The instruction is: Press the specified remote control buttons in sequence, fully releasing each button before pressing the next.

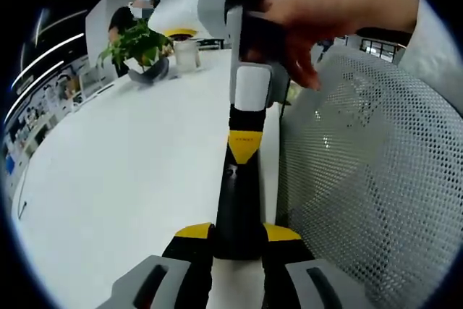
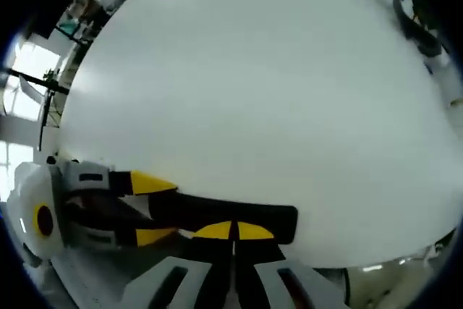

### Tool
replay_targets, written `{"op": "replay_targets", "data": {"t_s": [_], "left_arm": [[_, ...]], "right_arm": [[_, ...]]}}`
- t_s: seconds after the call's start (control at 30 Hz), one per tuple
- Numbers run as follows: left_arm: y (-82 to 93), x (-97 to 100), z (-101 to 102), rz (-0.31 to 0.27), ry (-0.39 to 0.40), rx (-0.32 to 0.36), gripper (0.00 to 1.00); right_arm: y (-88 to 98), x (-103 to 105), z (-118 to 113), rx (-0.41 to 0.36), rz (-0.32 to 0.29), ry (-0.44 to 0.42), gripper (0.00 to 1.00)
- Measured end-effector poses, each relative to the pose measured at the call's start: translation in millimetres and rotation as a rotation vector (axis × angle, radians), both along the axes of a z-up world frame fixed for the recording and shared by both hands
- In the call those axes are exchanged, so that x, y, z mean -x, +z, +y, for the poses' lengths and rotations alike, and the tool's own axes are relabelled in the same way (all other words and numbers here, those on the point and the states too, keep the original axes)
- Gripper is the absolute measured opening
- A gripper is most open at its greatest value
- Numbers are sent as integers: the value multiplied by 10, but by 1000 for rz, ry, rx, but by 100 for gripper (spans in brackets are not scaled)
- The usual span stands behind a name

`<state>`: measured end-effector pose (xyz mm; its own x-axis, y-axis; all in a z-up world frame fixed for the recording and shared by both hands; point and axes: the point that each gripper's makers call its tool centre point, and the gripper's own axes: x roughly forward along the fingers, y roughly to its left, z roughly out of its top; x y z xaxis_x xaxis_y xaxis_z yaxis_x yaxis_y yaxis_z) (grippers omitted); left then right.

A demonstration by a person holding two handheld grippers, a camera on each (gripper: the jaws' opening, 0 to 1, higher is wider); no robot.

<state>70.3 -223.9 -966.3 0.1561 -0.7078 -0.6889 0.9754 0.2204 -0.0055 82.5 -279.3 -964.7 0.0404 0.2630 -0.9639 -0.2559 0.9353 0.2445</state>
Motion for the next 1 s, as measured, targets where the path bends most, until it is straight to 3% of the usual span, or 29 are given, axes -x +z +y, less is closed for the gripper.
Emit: {"op": "replay_targets", "data": {"t_s": [0.17, 0.37, 0.57, 0.73, 0.87, 1.0], "left_arm": [[-4, -2, 0, 0, 0, 3, 25], [-8, -4, -1, 0, 1, 3, 25], [-8, 4, -5, -1, -1, 5, 25], [-10, 9, -5, -1, -1, 4, 25], [-10, 16, -8, -1, -3, 3, 25], [-9, 16, -11, -3, -5, 0, 25]], "right_arm": [[-13, -29, 2, 2, -21, 4, 0], [-12, -28, -2, 2, 24, 26, 0], [-3, 9, 10, 4, -40, 141, 0], [6, 21, 19, -9, -57, 183, 0], [5, 14, 10, 3, -60, 192, 0], [10, 14, -5, -12, -74, 132, 0]]}}
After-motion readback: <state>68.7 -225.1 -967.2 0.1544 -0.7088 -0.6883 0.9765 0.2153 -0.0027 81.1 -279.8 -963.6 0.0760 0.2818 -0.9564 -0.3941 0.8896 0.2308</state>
